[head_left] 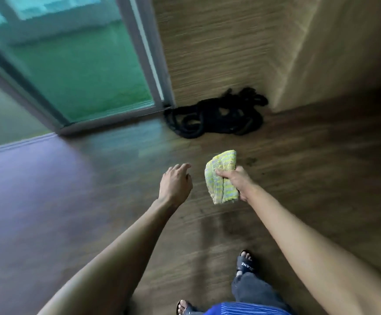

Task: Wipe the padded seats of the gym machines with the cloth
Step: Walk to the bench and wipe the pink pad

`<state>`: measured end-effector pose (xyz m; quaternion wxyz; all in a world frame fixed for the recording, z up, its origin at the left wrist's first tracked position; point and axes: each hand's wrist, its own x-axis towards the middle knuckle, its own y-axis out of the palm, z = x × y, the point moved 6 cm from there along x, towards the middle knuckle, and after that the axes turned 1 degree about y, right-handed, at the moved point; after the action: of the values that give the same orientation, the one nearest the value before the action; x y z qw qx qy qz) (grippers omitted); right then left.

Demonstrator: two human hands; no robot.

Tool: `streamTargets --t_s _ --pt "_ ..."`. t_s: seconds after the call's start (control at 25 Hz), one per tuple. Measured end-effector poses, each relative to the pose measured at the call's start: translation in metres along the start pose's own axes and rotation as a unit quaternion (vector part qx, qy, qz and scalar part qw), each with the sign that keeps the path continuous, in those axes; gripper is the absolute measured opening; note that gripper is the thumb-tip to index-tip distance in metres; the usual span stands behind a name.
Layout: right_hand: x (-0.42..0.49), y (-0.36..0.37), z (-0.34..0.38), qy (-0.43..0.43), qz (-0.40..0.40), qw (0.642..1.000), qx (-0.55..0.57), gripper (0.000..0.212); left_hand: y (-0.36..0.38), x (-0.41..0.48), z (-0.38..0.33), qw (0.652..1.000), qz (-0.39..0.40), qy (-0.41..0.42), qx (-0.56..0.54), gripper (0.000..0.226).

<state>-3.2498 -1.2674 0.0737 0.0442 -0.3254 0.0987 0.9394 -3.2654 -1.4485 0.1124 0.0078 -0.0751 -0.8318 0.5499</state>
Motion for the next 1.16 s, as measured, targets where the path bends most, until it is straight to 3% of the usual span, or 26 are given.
streamTargets --t_s 0.28,0.36,0.48,0.64,0.72,0.92,1.04,1.16 --pt "-0.011 -0.268 0.048 -0.023 -0.191 0.970 0.146 0.014 0.105 0.093 -0.274 0.974 0.095 0.204 0.034 0.036" --pt "-0.026 -0.330 0.048 -0.034 -0.229 0.953 0.195 0.012 0.135 0.097 -0.342 0.953 0.127 0.271 0.052 0.033" --pt "-0.052 -0.413 0.035 -0.051 -0.294 0.919 0.259 0.026 0.179 0.094 -0.439 0.916 0.174 0.358 0.050 0.039" --pt "-0.096 -0.503 0.005 -0.059 -0.355 0.867 0.344 0.008 0.232 0.064 -0.559 0.865 0.223 0.446 0.061 0.042" --pt "-0.120 -0.546 -0.009 -0.076 -0.407 0.833 0.368 0.011 0.259 0.045 -0.610 0.837 0.246 0.484 0.074 0.043" --pt "-0.193 -0.648 -0.048 -0.102 -0.529 0.721 0.435 0.016 0.336 -0.019 -0.742 0.736 0.311 0.594 0.093 0.042" --pt "-0.252 -0.690 -0.082 -0.090 -0.593 0.644 0.475 0.026 0.377 -0.082 -0.813 0.646 0.342 0.675 0.098 0.036" --pt "-0.320 -0.710 -0.127 -0.090 -0.645 0.602 0.462 0.013 0.410 -0.160 -0.870 0.565 0.336 0.746 0.108 0.035"
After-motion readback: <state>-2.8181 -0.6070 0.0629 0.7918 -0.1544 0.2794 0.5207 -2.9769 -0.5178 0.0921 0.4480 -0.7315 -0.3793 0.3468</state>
